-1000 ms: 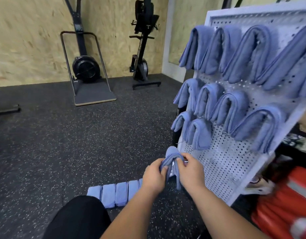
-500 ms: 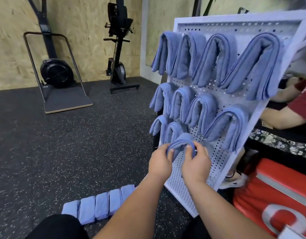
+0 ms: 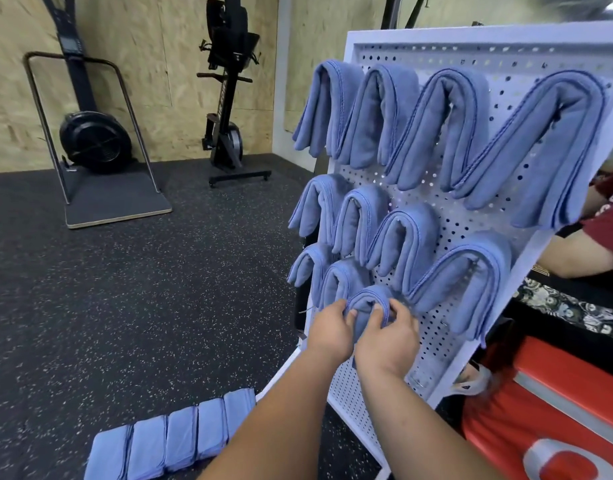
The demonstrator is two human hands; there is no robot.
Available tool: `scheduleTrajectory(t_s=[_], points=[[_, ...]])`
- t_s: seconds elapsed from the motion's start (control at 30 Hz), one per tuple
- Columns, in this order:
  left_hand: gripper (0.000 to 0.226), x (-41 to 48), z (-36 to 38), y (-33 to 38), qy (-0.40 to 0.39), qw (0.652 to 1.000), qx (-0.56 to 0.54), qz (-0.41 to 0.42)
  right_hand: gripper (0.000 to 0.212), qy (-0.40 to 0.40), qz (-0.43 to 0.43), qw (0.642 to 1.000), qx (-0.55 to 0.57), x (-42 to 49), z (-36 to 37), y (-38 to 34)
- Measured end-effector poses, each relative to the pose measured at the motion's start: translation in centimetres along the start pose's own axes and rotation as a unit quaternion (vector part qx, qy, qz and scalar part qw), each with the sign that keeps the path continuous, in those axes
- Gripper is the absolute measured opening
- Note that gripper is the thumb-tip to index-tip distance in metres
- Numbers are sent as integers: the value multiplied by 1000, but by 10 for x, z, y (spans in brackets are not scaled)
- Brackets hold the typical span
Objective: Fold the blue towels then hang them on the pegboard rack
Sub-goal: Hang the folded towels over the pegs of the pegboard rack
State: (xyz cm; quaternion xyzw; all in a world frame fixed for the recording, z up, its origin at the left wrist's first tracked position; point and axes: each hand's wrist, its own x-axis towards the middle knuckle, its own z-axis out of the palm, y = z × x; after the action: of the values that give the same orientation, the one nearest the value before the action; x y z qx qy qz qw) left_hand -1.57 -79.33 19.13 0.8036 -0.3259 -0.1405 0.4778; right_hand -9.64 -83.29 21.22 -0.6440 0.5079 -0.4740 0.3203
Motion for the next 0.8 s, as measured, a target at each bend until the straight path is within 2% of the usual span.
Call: scheduleTrajectory(t_s=[0.1,0.3,0.43,0.5,0.6,0.8], points=[[23,11,13,-2,-17,1000,-6,-10,28,6,-1,1000,-9,8,6,7],[42,22,46,-17,-38,997,-52,-36,29,-1,-36,999,-3,18,13,26],[46,13,44,-19,-46,998,-18,-34,29,-2,-48,999,4,15,13,31],[42,7,41,-24,-55,998,5,-33,29,-6,-48,999,8,13,13,33],[22,-5,35,-35,-98,994,44,-35,31,-9,-46,999,6,9,12,34],[27,-41,8,-70,-115,986,92,-73,36,-28,-40,999,13,-7,5,35]])
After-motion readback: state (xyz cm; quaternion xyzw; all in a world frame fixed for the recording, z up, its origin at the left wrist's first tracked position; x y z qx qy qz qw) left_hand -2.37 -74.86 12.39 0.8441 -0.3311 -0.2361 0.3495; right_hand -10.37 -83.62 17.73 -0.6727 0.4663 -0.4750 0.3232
